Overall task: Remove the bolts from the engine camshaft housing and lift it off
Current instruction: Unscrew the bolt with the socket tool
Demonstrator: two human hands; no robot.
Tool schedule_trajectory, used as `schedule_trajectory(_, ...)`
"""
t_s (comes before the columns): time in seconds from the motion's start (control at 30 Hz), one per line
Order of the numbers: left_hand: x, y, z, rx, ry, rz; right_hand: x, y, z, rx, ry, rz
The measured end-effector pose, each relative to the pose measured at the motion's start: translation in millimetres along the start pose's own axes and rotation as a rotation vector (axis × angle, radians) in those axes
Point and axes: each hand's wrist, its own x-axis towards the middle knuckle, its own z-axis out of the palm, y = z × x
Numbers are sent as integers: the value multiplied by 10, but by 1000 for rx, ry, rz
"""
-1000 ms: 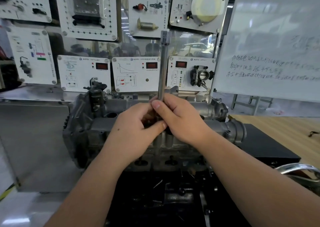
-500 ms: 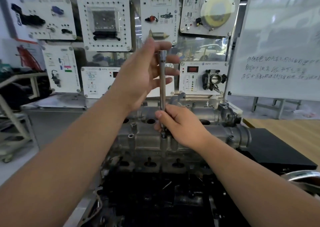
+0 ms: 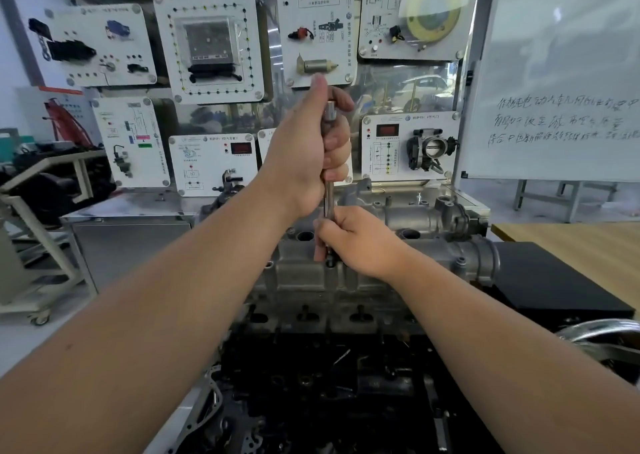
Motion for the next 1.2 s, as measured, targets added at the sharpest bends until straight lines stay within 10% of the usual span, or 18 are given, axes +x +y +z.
schedule_trajectory(0.37,-42,-76,-41,-54,-35,-33,-64,-32,35,-35,44,54)
schedule_trajectory(0.7,-9,-200,-15,16,-27,57,-155,80,299,182,429,-139)
schedule_trajectory(1.2,-79,-331,-96,-2,42,-2,-104,149,228,382,216,-109)
